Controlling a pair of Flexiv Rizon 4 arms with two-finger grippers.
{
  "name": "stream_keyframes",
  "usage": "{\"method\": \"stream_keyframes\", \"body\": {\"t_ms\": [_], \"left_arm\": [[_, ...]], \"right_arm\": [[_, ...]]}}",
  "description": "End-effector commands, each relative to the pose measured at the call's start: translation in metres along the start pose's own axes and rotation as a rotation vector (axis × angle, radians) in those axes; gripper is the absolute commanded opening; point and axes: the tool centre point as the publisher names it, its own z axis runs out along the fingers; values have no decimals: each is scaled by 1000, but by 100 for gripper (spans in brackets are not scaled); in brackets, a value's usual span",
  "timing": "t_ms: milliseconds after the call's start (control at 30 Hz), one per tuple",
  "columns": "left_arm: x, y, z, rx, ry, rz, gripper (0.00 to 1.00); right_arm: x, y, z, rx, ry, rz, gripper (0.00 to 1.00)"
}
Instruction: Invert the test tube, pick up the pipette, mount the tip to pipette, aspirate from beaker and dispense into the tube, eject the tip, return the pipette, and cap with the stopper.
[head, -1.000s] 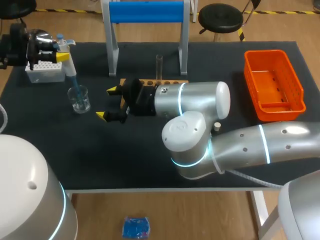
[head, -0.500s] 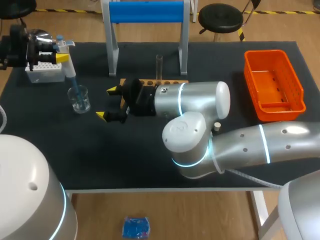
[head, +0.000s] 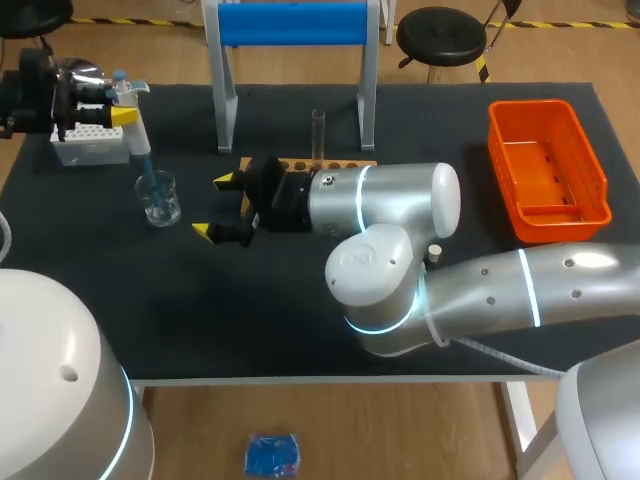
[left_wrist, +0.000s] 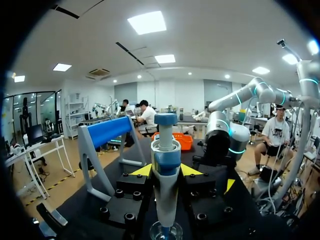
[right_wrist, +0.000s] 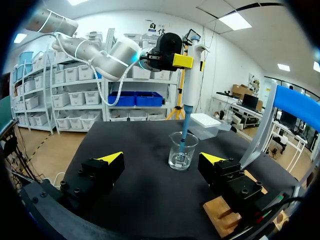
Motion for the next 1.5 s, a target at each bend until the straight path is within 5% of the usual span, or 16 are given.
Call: {"method": "stream_keyframes", "body": {"t_ms": [33,333,1033,1233,1500], "left_arm": [[-1,0,-1,1,4,0,0],[-1,0,-1,1,4,0,0],[-1,0,-1,1,4,0,0],[-1,0,-1,1,4,0,0],[-1,0,-1,1,4,0,0]], "right_arm": [[-1,1,-2,3,4,0,100],[-1,1,-2,3,4,0,100],[-45,152,-81,-70,51,-144,100],[-58,189,-74,-67,89,-229,100],[-60,206,-46,-33,145,-258,100]]}}
